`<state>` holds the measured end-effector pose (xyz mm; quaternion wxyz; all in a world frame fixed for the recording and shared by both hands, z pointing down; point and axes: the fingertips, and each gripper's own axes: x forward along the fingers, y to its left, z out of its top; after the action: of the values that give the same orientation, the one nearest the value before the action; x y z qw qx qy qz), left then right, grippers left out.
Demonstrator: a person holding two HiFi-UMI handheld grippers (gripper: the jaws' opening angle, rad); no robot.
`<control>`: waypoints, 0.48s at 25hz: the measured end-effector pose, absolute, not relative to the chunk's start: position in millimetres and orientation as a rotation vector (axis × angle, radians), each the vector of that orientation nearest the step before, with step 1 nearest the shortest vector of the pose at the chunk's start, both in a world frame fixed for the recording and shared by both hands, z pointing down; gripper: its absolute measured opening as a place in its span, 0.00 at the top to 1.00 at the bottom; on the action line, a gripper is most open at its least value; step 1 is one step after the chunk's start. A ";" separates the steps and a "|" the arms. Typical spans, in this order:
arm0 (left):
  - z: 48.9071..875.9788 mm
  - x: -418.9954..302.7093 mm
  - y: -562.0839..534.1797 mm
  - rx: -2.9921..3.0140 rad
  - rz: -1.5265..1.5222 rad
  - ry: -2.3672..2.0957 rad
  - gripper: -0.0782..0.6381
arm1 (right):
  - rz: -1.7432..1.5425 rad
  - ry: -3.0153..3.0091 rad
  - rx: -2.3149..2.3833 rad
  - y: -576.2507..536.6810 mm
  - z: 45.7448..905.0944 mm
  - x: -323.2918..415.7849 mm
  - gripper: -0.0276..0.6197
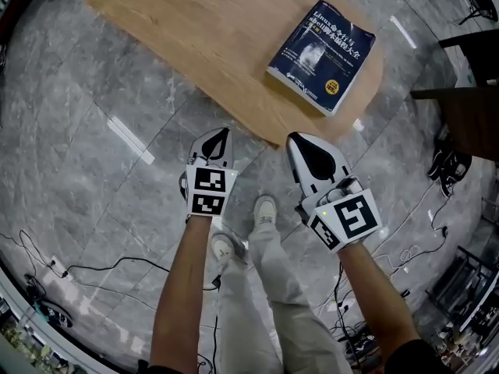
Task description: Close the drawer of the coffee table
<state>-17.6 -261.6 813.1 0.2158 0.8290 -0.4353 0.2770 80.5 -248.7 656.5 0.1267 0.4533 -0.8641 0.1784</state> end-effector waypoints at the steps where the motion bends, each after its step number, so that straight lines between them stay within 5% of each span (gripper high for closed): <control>1: 806.8 -18.3 -262.2 2.303 0.760 -1.210 0.89 | 0.516 -2.517 1.321 -248.0 652.9 79.5 0.94; 12: 702.5 -2.2 -252.4 2.375 0.685 -1.209 0.89 | 0.497 -2.532 1.327 -234.3 586.8 78.0 0.94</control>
<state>-2.2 -252.4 702.5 0.1939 0.8467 -0.4309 0.2444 78.0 -234.3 586.8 0.1195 0.4541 -0.8664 0.1699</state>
